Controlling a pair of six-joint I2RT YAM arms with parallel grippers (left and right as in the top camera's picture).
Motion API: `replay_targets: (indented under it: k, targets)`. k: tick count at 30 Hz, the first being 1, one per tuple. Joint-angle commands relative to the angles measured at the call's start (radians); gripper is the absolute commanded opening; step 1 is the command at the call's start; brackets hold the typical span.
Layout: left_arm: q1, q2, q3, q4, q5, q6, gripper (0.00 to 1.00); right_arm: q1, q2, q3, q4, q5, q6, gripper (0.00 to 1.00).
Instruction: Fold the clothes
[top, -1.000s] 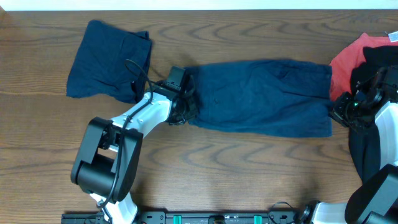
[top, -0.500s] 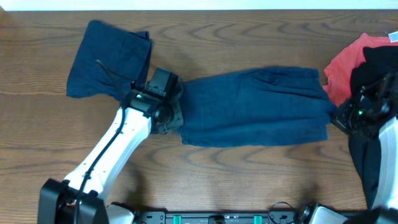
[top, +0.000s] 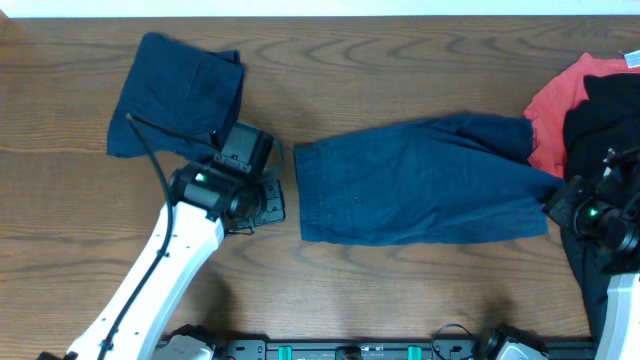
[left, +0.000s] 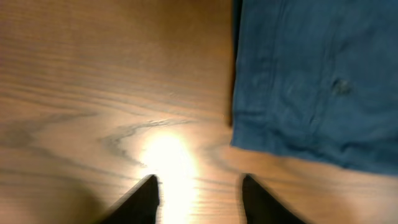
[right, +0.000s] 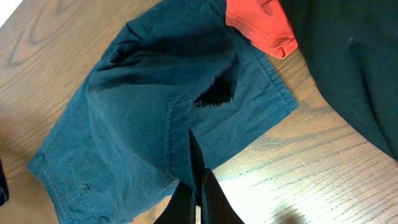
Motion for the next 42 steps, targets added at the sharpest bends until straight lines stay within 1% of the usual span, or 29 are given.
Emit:
replay_targets:
  k: [1, 4, 7, 10, 12, 20, 22, 24, 29, 31, 36, 40, 42]
  targets:
    - [-0.016, 0.016, -0.077, 0.043, 0.003, -0.127, 0.58, -0.003, 0.003, 0.003, 0.003, 0.019, -0.012, 0.01]
    - [-0.016, 0.049, -0.186, 0.185, 0.076, -0.171, 0.61, -0.003, 0.013, 0.003, 0.003, 0.019, -0.012, 0.01]
    - [-0.016, 0.103, -0.291, 0.369, 0.224, -0.185, 0.62, -0.003, 0.026, 0.003, 0.003, 0.019, -0.012, 0.01]
    - [-0.016, 0.157, -0.334, 0.47, 0.297, -0.24, 0.63, -0.003, 0.035, 0.003, 0.003, 0.018, -0.012, 0.01]
    - [-0.022, 0.194, -0.336, 0.499, 0.318, -0.251, 0.62, -0.003, 0.035, 0.003, 0.003, 0.018, -0.012, 0.01]
    - [-0.053, 0.245, -0.336, 0.505, 0.344, -0.32, 0.61, -0.003, 0.035, 0.003, 0.002, 0.035, -0.012, 0.01]
    - [-0.064, 0.245, -0.336, 0.517, 0.344, -0.344, 0.58, -0.003, 0.035, 0.003, 0.001, 0.038, -0.012, 0.01]
    - [-0.066, 0.245, -0.336, 0.52, 0.344, -0.367, 0.53, -0.003, 0.035, 0.003, 0.003, 0.039, -0.012, 0.01]
    - [-0.066, 0.245, -0.336, 0.52, 0.344, -0.387, 0.38, -0.003, 0.035, 0.003, 0.002, 0.046, -0.012, 0.01]
    - [-0.066, 0.245, -0.336, 0.52, 0.344, -0.4, 0.34, -0.003, 0.035, 0.003, 0.002, 0.045, -0.012, 0.01]
    - [-0.066, 0.245, -0.336, 0.519, 0.344, -0.433, 0.35, -0.003, 0.035, 0.003, 0.003, 0.045, -0.012, 0.01]
    - [-0.085, 0.245, -0.346, 0.519, 0.34, -0.505, 0.35, -0.003, 0.035, 0.003, 0.003, 0.045, -0.012, 0.01]
    - [-0.101, 0.245, -0.36, 0.52, 0.311, -0.557, 0.36, -0.003, 0.035, 0.003, 0.003, 0.046, -0.012, 0.01]
